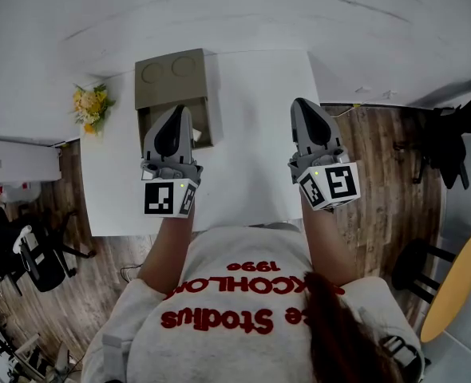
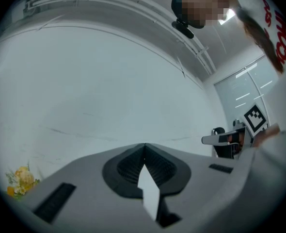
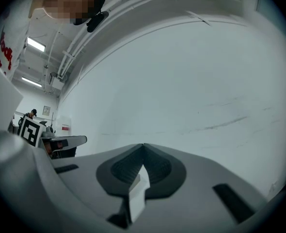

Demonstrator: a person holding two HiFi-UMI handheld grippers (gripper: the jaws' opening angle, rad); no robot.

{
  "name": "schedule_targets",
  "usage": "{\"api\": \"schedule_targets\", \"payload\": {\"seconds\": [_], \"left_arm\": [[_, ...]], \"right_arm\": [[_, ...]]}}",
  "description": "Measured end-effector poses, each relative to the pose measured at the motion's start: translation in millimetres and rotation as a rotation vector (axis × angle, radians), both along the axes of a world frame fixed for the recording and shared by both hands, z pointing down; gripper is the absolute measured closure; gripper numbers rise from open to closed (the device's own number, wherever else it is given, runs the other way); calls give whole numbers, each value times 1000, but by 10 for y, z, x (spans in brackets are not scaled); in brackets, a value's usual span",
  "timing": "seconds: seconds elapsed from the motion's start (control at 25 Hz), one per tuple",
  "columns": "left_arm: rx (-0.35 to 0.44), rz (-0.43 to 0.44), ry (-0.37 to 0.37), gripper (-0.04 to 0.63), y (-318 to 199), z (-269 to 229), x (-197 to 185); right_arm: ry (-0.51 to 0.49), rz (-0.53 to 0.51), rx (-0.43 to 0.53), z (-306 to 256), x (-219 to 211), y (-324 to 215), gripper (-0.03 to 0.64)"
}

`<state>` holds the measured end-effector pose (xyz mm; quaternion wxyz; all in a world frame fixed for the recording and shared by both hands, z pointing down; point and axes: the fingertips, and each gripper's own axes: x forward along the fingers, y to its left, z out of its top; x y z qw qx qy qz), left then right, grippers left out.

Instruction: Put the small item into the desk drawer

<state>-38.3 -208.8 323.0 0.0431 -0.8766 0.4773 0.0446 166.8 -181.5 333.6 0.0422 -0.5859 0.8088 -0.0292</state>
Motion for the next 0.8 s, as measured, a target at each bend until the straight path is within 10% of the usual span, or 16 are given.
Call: {"api": "schedule_targets", "payload": {"seconds": [0.8], "left_arm": [[10, 1, 4, 588, -37, -107, 84]], "right_arm": [[-4, -2, 2, -115, 106, 6, 612]]}}
